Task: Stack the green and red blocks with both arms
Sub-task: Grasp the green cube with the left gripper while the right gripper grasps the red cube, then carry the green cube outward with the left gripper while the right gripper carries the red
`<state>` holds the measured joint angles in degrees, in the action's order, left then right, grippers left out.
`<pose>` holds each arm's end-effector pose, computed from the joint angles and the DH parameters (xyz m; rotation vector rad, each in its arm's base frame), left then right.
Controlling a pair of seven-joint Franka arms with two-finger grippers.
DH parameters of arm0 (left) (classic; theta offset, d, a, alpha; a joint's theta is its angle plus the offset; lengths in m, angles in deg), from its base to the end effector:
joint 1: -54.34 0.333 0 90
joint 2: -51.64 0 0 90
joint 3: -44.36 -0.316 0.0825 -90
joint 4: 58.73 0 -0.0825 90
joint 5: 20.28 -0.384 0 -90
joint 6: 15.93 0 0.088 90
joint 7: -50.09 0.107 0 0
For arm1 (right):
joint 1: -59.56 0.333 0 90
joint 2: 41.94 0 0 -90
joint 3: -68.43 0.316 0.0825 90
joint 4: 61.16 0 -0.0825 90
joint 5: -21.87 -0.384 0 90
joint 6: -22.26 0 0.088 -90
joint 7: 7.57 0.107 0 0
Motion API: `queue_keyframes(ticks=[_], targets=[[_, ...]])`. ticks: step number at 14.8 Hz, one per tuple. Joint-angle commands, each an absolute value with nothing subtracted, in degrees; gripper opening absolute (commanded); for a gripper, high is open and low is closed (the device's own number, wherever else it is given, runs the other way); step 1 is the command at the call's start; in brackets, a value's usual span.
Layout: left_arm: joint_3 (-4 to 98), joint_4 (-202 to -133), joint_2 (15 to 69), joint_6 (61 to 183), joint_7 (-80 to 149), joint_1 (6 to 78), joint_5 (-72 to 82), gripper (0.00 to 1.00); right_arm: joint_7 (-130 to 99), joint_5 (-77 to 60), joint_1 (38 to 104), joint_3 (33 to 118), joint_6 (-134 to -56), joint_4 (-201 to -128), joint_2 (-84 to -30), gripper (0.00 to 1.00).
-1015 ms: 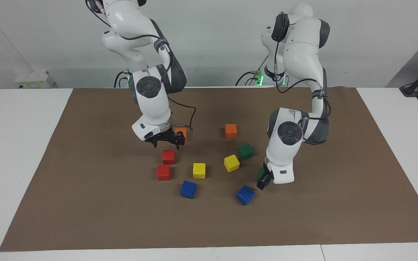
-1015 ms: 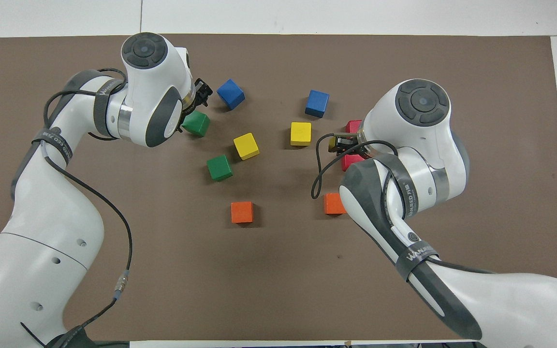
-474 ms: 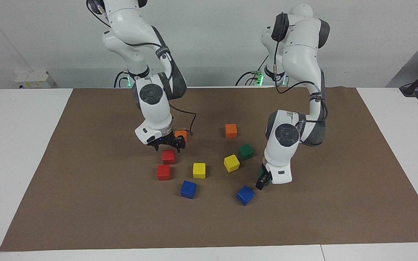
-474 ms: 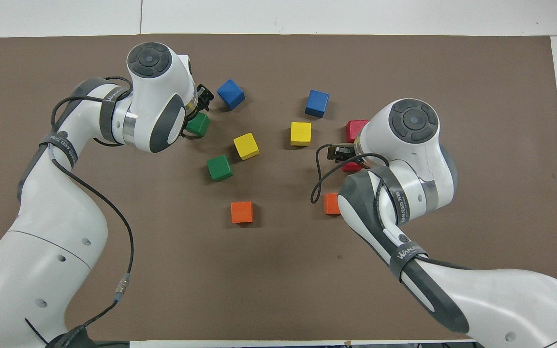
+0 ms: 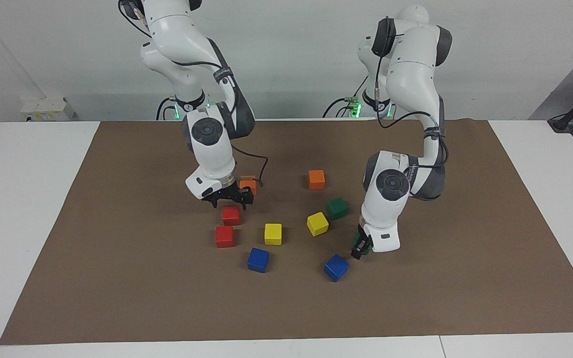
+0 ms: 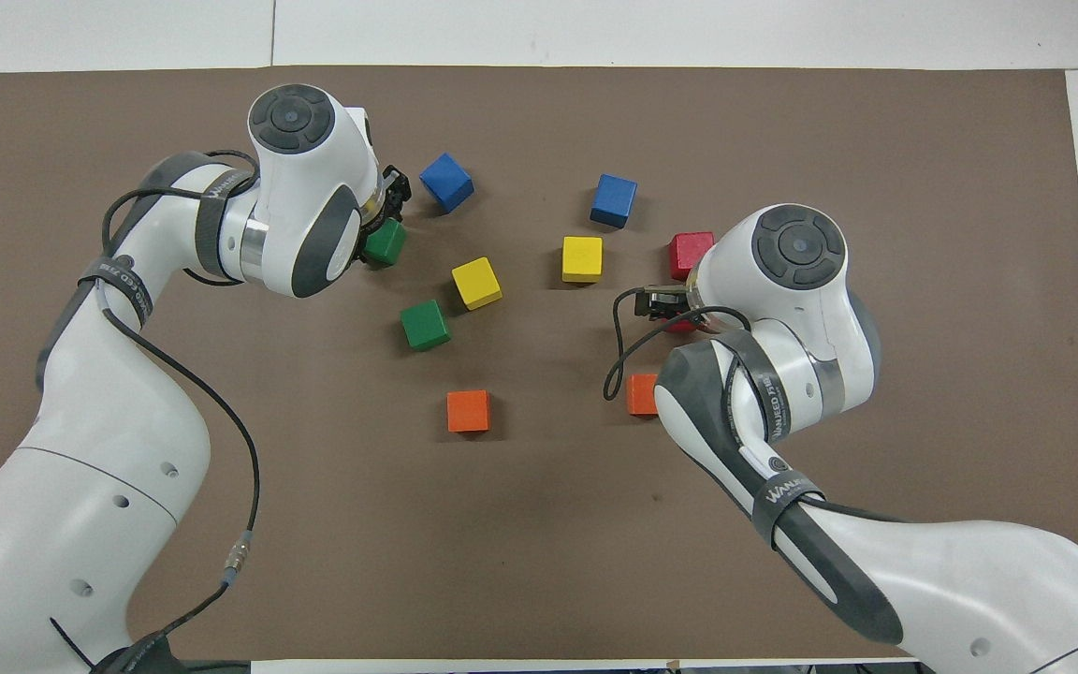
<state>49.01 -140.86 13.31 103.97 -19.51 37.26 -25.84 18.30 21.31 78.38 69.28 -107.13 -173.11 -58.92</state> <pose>0.6751 -0.2522 0.2995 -2.8647 -1.2180 -0.0295 0.5750 0.2054 0.3277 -3.1223 0.1798 -0.0044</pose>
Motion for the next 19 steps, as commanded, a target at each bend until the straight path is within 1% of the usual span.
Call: queue_keyframes(ticks=[1,2,3,4,6,9,11,14,15,16,17,19], targets=[[48.23,-143.55,15.17,105.44,-21.1,36.32,-27.14,0.36,15.63,20.64,77.4,69.48,-108.61,-174.8,-58.02,1.0],[48.23,-143.46,15.17,105.44,-21.1,36.32,-27.14,0.24,15.54,20.64,77.49,69.48,-108.61,-174.81,-58.11,1.0],[48.23,-142.94,15.17,104.4,-20.75,36.49,-27.23,0.06,15.54,20.64,77.49,69.48,-108.61,-174.81,-58.29,1.0],[48.14,-142.67,15.17,103.69,-19.97,37.1,-28.1,0.0,15.45,20.72,77.4,69.48,-108.78,-174.81,-58.55,1.0],[48.4,-142.58,16.91,102.29,-10.54,39.46,-29.95,0.0,15.54,20.72,77.4,69.48,-110.01,-174.89,-58.99,1.0],[48.76,-146.0,23.32,97.2,20.63,47.1,-25.5,0.0,14.84,20.73,77.13,69.48,-111.41,-175.07,-59.96,1.0],[48.49,-150.38,27.89,96.3,29.75,49.75,-24.15,0.0,15.01,20.64,77.13,69.48,-111.69,-175.16,-60.13,1.0],[48.49,-156.54,31.68,98.05,39.58,52.39,-24.24,0.0,15.19,20.73,77.13,69.48,-111.6,-175.16,-60.05,1.0],[48.49,-157.95,32.04,99.45,46.16,53.79,-24.15,0.0,15.45,20.64,77.13,69.48,-111.25,-175.16,-60.13,0.77],[48.58,-158.31,32.39,100.16,51.18,55.46,-23.8,0.0,15.54,20.64,77.13,69.48,-110.72,-175.07,-60.05,0.34],[48.67,-158.31,32.3,100.43,53.75,56.87,-23.71,0.0,15.54,20.64,77.13,69.48,-109.85,-174.63,-60.13,0.0],[48.58,-158.4,31.34,101.83,56.49,57.76,-23.71,0.0,15.54,20.81,77.4,69.48,-108.61,-174.19,-60.05,0.0]])
